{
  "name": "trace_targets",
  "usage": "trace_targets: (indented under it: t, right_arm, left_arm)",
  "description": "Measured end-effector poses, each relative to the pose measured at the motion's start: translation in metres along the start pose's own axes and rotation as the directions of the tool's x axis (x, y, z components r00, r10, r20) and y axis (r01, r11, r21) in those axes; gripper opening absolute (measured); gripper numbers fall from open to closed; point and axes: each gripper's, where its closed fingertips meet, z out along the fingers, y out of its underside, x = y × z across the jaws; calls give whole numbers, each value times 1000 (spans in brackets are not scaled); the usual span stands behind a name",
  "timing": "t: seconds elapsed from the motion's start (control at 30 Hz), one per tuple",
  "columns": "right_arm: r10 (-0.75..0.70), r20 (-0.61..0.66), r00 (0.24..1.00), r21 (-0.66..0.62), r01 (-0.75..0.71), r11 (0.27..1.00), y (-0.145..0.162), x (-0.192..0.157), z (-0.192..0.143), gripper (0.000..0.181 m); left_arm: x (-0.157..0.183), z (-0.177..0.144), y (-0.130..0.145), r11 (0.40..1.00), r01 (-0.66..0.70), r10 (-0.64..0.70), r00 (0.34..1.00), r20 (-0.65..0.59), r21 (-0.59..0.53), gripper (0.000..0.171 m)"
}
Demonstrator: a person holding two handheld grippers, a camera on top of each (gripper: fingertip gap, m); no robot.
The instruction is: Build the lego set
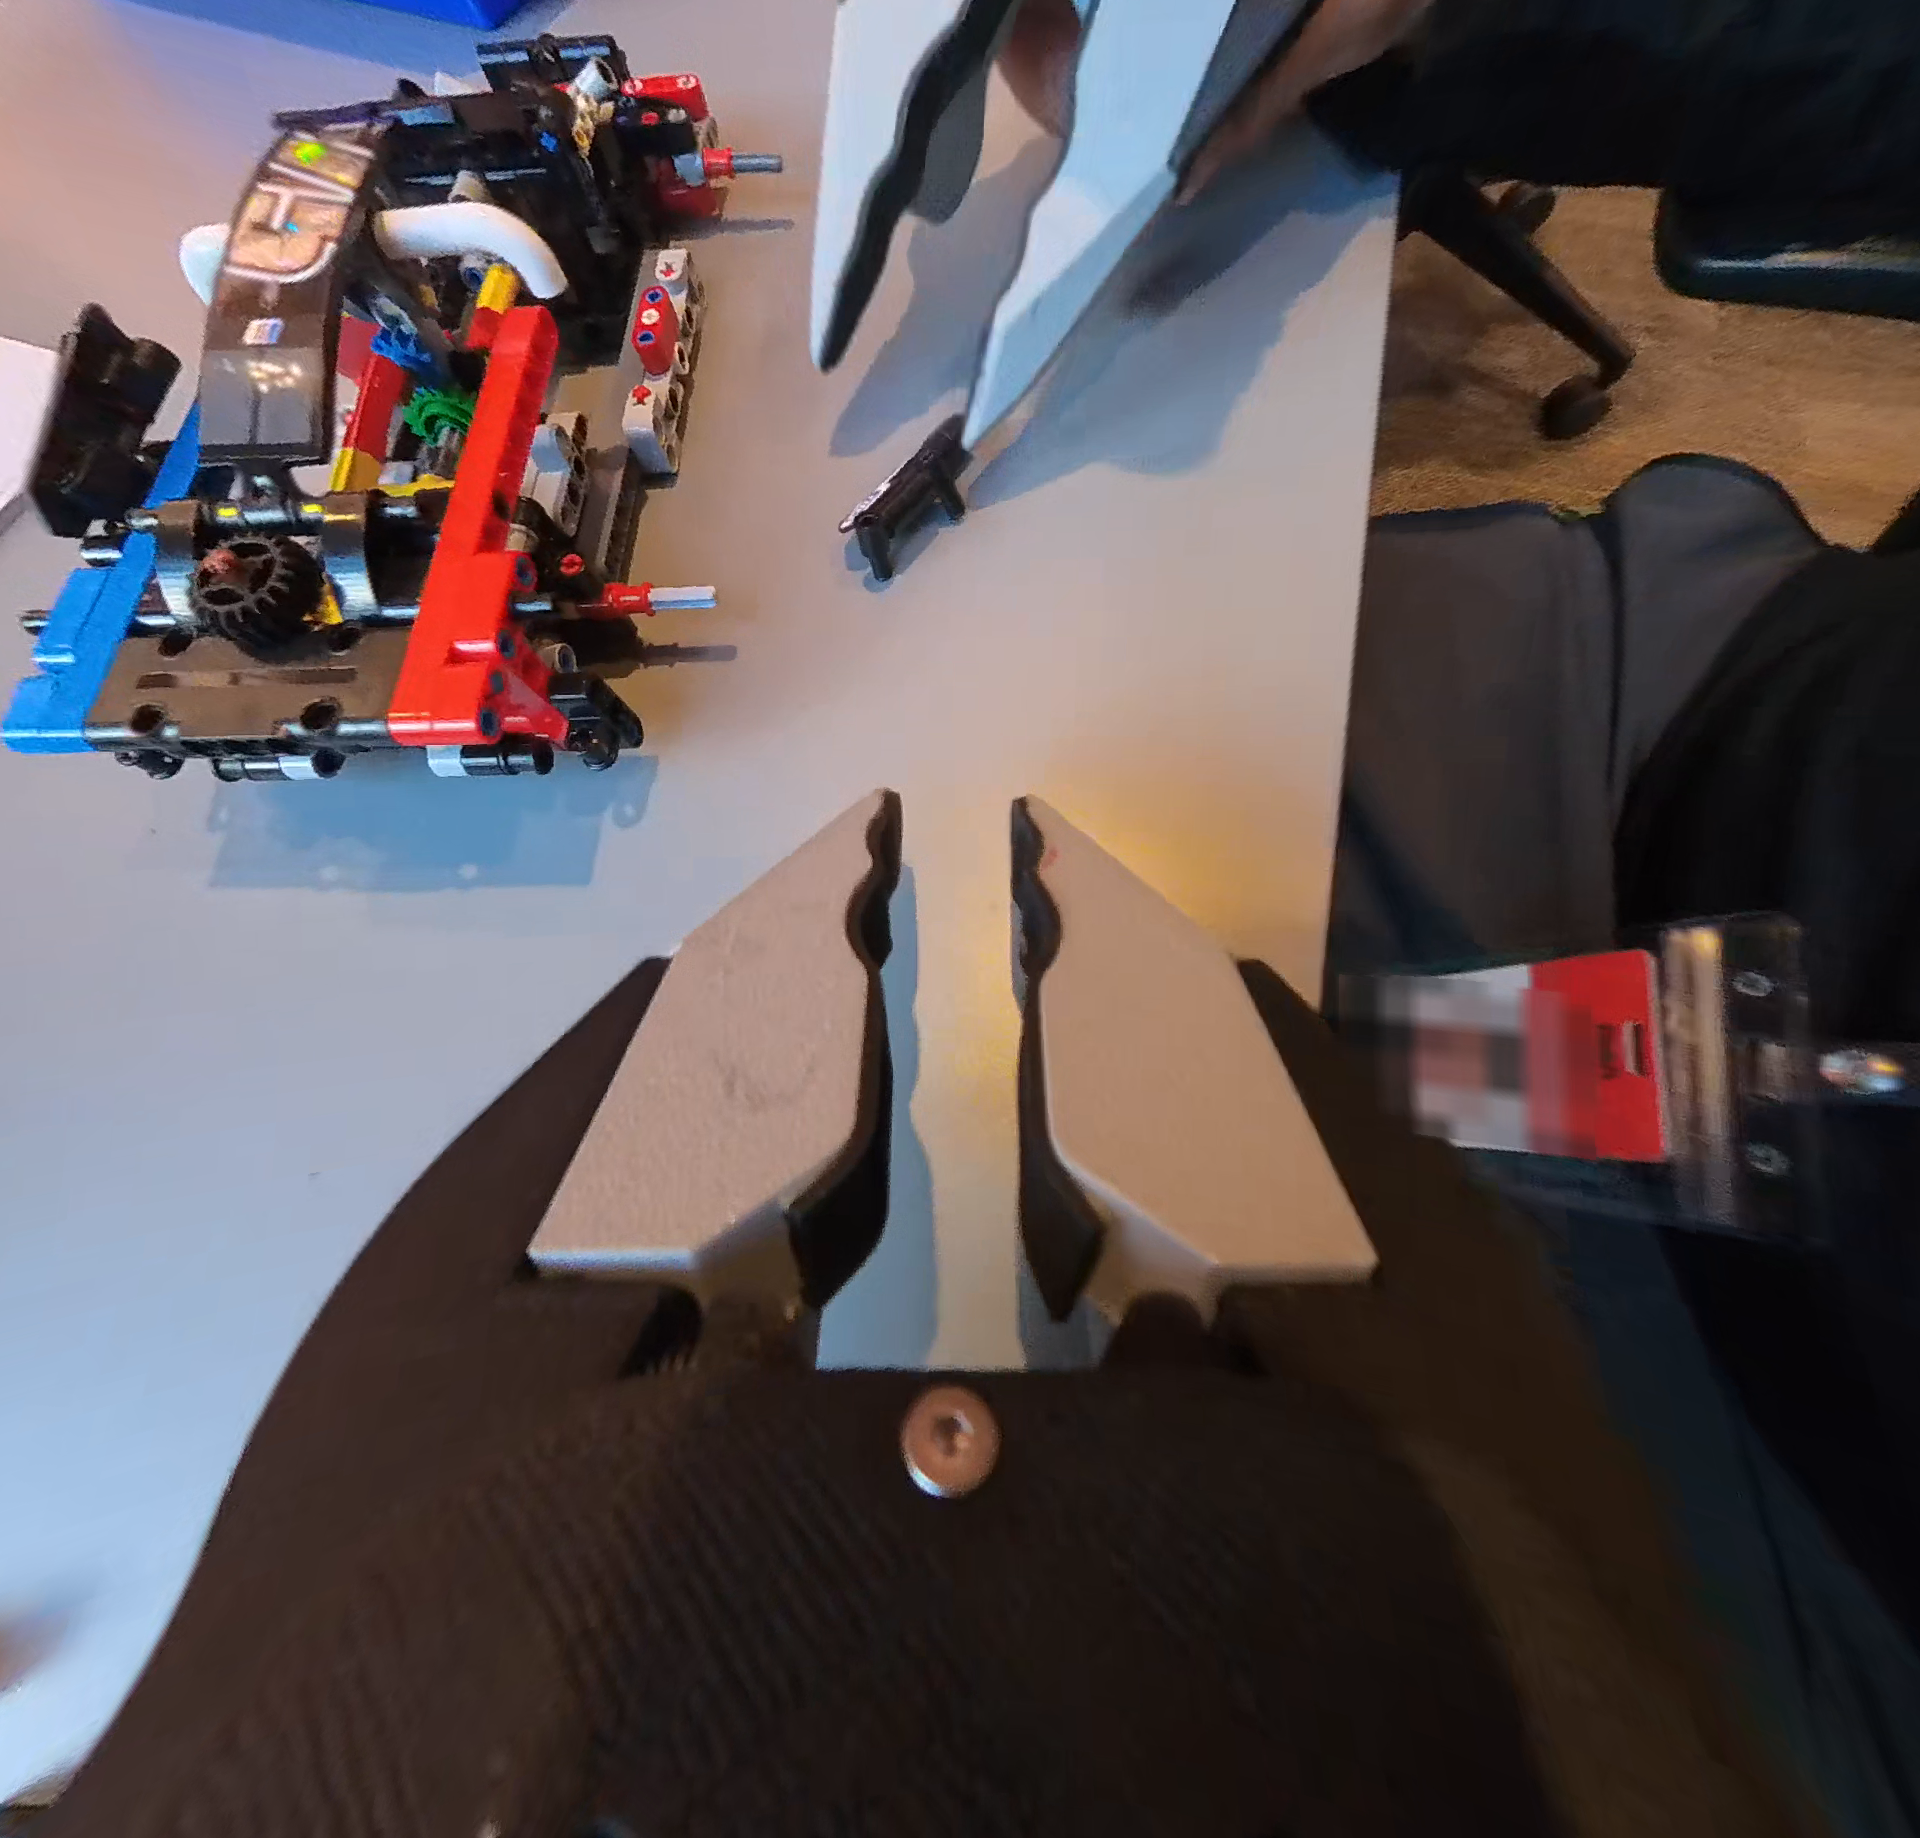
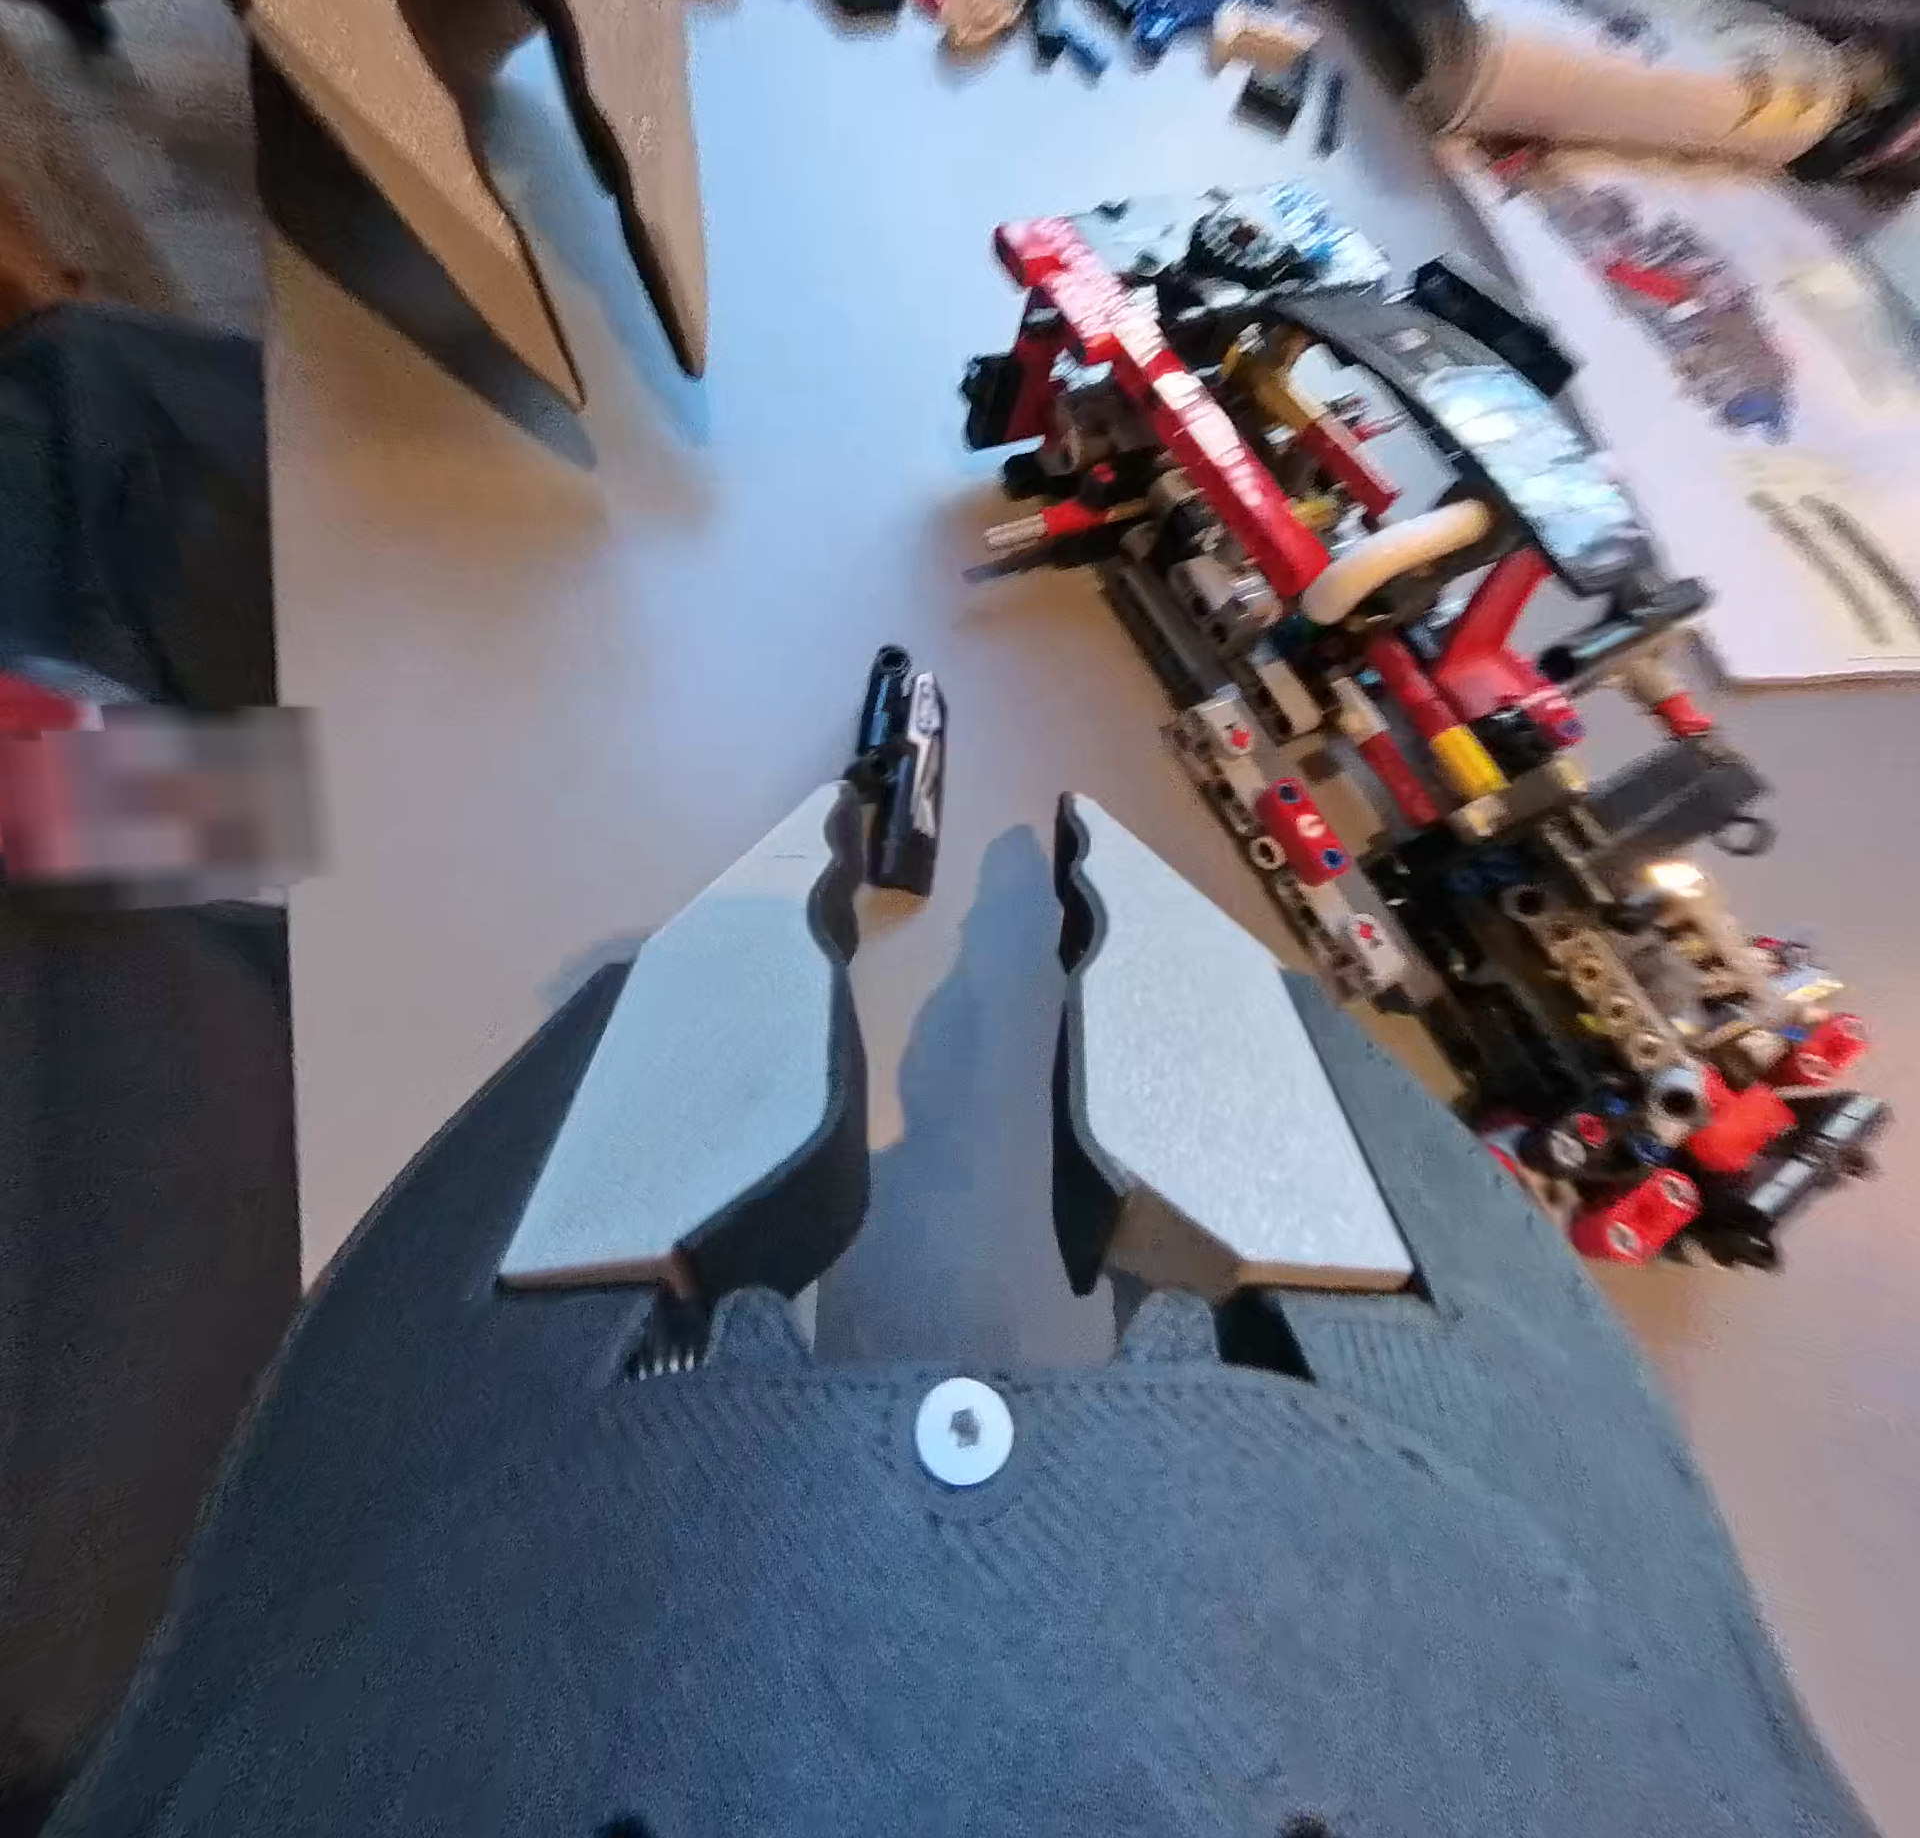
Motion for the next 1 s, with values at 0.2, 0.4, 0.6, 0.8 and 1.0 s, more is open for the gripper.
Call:
trace_targets:
  t: [0.2,0.4,0.6,0.8,1.0]
  right_arm:
    - [85,149,985,-86,-72,994,8,-4,11,34]
    - [66,225,972,-81,-49,996,8,3,14,15]
    - [-75,232,970,-36,86,996,3,5,18,9]
    - [-408,-63,911,68,412,909,-16,4,8,5]
    - [-653,-307,693,-27,679,733,-35,1,4,5]
  left_arm:
    - [-2,5,6,994,97,-100,993,-67,-56,18]
    - [-7,21,4,989,110,-117,991,-62,-102,15]
    - [-10,43,-8,985,119,-133,984,-115,-124,13]
    - [-13,50,-15,986,127,-137,988,-79,-112,9]
    - [-10,45,-18,977,199,-206,974,-98,-80,7]
